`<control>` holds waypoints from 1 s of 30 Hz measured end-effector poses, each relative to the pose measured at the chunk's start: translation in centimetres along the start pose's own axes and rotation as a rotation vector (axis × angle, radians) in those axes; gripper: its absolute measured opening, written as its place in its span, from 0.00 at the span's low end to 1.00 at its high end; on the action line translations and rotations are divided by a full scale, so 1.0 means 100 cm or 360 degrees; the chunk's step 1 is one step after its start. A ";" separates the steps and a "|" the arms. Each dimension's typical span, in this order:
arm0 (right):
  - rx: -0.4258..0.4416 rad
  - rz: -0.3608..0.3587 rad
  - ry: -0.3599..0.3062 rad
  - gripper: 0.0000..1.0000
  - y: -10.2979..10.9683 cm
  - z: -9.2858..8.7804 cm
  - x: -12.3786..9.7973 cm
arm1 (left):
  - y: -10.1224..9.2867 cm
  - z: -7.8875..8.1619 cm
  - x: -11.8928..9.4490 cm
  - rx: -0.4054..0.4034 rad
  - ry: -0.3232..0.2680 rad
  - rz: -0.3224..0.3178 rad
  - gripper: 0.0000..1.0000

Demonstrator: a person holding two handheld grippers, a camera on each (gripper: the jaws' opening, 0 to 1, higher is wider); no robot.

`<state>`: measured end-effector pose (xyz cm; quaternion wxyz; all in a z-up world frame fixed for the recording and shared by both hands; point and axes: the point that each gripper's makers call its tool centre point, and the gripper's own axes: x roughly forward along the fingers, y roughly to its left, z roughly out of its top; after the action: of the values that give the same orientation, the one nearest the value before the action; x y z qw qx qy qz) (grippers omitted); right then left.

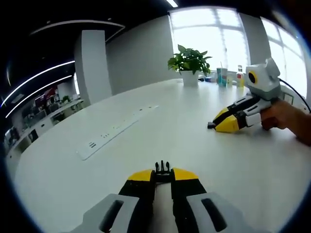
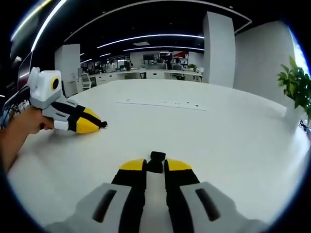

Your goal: Snap the two parts of the plastic buckle together until the buckle closes and remains connected.

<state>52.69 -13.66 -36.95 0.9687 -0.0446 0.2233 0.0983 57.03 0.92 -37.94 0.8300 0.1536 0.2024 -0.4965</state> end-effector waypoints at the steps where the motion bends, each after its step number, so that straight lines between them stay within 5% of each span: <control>1: -0.0002 -0.0001 0.0001 0.13 0.000 0.000 0.000 | 0.000 0.000 0.000 -0.0001 0.0000 0.0000 0.11; 30: 0.0004 0.0045 -0.0066 0.10 0.005 0.003 -0.005 | -0.005 0.001 -0.001 -0.0070 0.0025 0.0010 0.09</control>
<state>52.24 -13.20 -36.44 0.9717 -0.0381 0.2039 0.1128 56.60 0.73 -37.80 0.8331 0.1398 0.2194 -0.4881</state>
